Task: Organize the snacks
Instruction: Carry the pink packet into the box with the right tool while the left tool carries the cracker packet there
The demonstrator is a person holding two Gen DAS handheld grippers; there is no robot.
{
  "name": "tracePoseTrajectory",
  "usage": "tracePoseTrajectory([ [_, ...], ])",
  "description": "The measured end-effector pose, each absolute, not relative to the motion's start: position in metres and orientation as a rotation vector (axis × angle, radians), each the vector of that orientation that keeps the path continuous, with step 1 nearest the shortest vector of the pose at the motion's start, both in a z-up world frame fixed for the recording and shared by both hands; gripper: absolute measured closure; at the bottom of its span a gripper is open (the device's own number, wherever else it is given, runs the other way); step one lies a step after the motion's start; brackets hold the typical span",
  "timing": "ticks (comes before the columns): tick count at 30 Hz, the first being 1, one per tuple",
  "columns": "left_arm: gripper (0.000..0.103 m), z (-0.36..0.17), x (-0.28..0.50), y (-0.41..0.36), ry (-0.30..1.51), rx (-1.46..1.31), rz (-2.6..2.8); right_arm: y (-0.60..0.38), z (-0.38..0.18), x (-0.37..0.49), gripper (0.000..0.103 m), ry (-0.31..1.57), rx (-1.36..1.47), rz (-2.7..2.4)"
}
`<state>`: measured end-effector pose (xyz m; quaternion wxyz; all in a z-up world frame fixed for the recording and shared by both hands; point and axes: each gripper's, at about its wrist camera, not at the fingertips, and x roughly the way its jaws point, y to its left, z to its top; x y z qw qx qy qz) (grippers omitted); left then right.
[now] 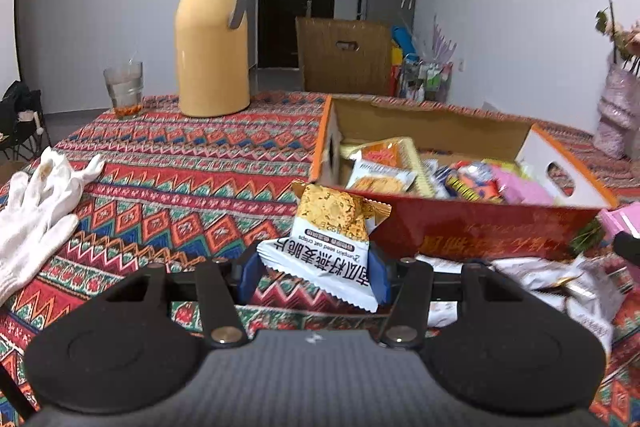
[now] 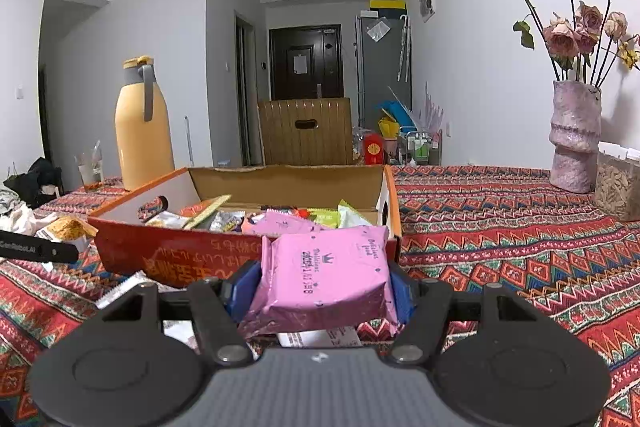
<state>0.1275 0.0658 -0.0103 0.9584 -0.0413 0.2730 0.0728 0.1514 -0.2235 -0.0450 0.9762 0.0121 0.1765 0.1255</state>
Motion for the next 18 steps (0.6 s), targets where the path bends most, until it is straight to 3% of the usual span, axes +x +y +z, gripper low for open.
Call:
tracePoseTrajectory([
  [18,0.049,0.049,0.151,0.033,0.442,-0.078,0.093,-0.204,0.008,0.175,0.038,0.254,0.030,0.282],
])
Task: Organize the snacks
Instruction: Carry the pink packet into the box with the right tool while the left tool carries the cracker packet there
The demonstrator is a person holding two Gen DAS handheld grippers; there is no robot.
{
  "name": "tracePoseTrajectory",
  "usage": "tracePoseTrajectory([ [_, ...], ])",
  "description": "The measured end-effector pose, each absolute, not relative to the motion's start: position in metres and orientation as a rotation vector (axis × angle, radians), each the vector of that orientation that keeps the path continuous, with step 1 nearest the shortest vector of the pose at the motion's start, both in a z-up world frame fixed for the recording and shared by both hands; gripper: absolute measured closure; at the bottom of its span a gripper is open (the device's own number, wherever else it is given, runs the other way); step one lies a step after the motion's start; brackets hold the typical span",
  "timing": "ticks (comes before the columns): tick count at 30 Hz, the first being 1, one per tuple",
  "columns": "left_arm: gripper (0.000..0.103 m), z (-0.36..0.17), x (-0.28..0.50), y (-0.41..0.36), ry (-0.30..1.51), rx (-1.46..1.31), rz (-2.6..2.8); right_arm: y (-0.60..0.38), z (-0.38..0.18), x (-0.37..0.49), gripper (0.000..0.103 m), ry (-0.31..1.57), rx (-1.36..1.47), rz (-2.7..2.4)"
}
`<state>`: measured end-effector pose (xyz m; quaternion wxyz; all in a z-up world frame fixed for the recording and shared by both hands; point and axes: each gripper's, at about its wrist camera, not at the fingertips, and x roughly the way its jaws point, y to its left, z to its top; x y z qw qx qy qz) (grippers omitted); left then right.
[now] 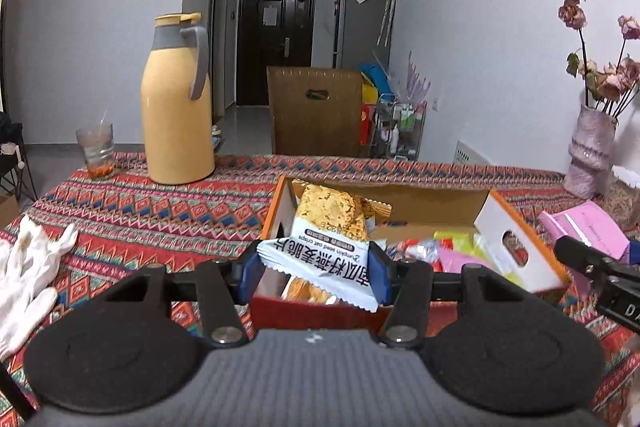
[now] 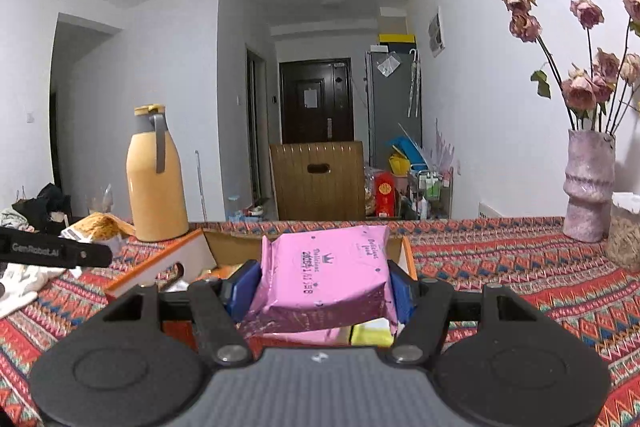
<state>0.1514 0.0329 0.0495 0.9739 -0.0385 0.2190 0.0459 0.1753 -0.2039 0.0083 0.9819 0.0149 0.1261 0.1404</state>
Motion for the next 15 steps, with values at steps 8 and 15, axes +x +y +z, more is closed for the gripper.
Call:
tracePoseTrajectory([
  [8,0.049,0.062,0.181,0.026,0.418,-0.113,0.108,-0.194,0.022,0.208,0.038,0.246,0.041,0.271],
  [15,0.049,0.061,0.205,0.028,0.381,-0.163,0.152,-0.191,0.015,0.235,0.038,0.243,0.092,0.252],
])
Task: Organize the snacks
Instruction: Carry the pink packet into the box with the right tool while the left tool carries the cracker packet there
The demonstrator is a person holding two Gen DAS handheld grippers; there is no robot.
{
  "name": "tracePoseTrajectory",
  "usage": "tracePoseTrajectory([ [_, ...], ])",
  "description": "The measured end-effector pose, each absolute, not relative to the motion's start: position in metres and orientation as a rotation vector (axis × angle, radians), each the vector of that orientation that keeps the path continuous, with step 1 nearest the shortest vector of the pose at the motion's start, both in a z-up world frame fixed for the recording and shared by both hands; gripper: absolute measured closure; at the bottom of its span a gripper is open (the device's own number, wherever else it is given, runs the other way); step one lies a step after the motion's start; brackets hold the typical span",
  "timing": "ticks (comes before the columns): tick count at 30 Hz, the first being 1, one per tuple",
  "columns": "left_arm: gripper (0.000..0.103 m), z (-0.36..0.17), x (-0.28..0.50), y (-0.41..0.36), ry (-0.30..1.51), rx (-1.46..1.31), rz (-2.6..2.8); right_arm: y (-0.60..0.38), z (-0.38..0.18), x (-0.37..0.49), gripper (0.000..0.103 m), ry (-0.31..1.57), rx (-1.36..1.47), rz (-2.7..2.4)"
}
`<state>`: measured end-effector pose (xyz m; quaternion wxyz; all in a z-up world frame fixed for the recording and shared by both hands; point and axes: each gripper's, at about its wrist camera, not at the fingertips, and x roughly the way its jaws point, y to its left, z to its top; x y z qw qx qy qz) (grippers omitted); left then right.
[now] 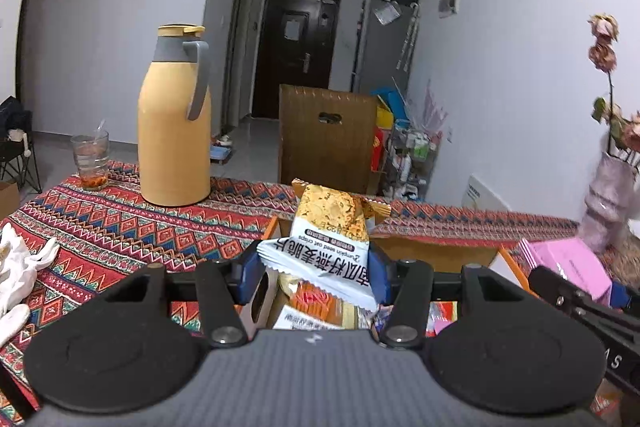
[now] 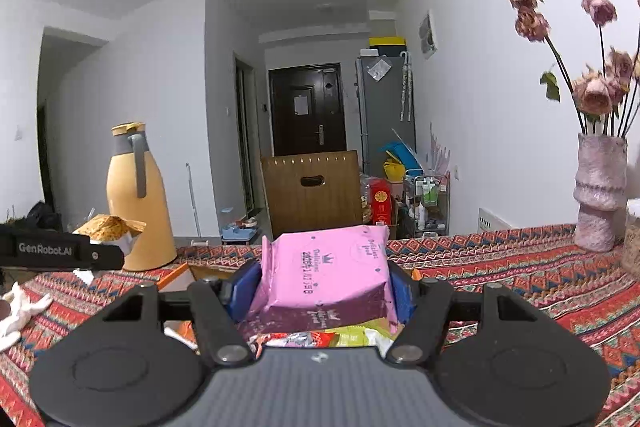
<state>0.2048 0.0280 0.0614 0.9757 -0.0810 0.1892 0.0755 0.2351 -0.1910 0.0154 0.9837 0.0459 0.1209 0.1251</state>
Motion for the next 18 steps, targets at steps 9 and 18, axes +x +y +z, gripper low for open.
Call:
tracePoseTrajectory([
  [9,0.049,0.031,0.222,0.039,0.432,-0.178,0.146,-0.190,-0.011,0.252,0.038,0.318,0.095,0.267],
  [18,0.049,0.018,0.223,0.035,0.462,-0.165,0.136,-0.183,-0.025,0.255,0.037,0.373,0.074,0.270],
])
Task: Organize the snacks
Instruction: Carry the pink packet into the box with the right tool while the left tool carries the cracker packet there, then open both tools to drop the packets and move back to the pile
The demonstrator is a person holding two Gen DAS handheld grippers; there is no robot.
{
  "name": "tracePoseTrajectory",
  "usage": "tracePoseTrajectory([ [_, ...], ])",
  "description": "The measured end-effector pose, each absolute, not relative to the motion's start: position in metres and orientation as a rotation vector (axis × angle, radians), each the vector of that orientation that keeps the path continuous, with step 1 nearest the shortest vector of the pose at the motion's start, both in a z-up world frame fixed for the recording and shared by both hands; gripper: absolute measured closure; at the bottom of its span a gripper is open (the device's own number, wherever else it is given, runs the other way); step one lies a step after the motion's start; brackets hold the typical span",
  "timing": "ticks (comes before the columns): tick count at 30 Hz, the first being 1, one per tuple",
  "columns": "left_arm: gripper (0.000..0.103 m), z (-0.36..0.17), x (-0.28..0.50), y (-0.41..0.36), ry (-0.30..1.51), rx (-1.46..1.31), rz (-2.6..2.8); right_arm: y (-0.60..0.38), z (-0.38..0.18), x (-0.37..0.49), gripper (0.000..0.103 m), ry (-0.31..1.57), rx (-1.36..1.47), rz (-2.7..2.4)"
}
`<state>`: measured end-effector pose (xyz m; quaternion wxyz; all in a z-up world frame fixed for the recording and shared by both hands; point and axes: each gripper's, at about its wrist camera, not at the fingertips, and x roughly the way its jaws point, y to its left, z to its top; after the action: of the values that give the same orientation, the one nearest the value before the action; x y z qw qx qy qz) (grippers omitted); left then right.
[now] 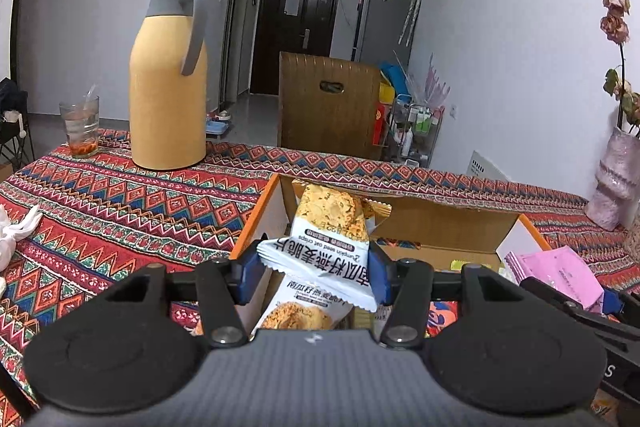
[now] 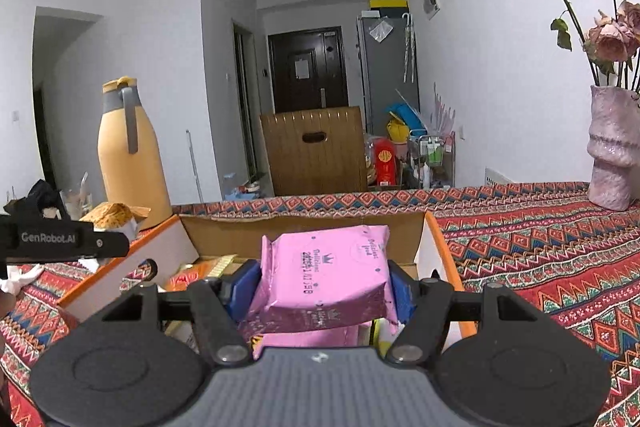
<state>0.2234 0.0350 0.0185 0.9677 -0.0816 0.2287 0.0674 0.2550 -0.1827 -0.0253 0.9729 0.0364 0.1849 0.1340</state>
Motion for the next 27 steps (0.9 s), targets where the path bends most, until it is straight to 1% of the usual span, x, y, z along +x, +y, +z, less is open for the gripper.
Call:
tracePoseTrajectory([
  [4,0.046,0.018,0.221,0.034,0.460,-0.169,0.128,-0.183,-0.025,0.254,0.032,0.380,0.084,0.279],
  [5,0.044,0.019,0.220,0.034,0.457,-0.168,0.129,-0.183,-0.025,0.253,0.030,0.374,0.086,0.275],
  [6,0.039,0.020,0.219,0.035,0.450,-0.168,0.127,-0.184,-0.024,0.252,0.030,0.368,0.088,0.273],
  [7,0.030,0.021,0.218,0.035,0.445,-0.170,0.126,-0.185,-0.023,0.252,0.030,0.367,0.094,0.275],
  [8,0.025,0.022,0.216,0.035,0.439,-0.170,0.130,-0.187,-0.022,0.251,0.026,0.365,0.101,0.276],
  [9,0.013,0.023,0.216,0.035,0.434,-0.170,0.139,-0.188,-0.022,0.250,0.022,0.363,0.106,0.273],
  [10,0.001,0.024,0.214,0.035,0.425,-0.171,0.152,-0.190,-0.022,0.250,0.009,0.360,0.112,0.268],
  [11,0.000,0.025,0.212,0.035,0.414,-0.174,0.160,-0.191,-0.022,0.249,0.001,0.357,0.120,0.264],
  [12,0.000,0.026,0.210,0.036,0.405,-0.176,0.170,-0.192,-0.021,0.249,0.000,0.355,0.128,0.261],
  [27,0.000,0.027,0.206,0.037,0.417,-0.196,0.181,-0.199,-0.016,0.244,0.000,0.345,0.160,0.237],
])
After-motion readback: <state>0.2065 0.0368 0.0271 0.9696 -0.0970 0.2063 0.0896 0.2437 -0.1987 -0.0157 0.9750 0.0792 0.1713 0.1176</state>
